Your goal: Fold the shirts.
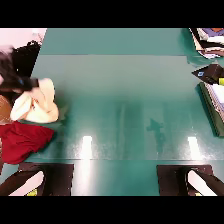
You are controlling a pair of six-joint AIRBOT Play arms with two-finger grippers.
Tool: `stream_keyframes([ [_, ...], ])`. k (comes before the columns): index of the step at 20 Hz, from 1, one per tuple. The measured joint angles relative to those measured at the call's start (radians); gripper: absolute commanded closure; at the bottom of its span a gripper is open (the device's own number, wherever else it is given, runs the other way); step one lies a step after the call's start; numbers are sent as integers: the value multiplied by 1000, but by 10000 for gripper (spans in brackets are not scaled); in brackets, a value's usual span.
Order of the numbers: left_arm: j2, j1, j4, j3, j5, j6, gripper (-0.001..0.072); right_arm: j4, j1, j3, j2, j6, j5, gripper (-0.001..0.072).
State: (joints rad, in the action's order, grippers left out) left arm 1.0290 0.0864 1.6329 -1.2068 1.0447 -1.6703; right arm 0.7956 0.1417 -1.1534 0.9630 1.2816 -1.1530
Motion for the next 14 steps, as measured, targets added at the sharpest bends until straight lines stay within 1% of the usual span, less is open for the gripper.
stream_keyframes([
  [3,-63,-59,-20,-244,60,28,686,-11,0,0,-60,0,83,695],
  [6,-91,-200,-21,-437,97,58,686,-16,0,0,-117,0,162,695],
  [9,-73,-383,-21,-513,99,71,686,-18,0,0,-157,1,210,695],
  [12,27,-593,-23,-542,108,79,679,-18,0,-1,-175,1,233,695],
  [13,70,-657,-30,-547,109,90,429,-18,0,-1,-177,1,239,695],
  [14,122,-720,-46,-551,104,109,152,-18,0,-1,-180,1,241,695],
])
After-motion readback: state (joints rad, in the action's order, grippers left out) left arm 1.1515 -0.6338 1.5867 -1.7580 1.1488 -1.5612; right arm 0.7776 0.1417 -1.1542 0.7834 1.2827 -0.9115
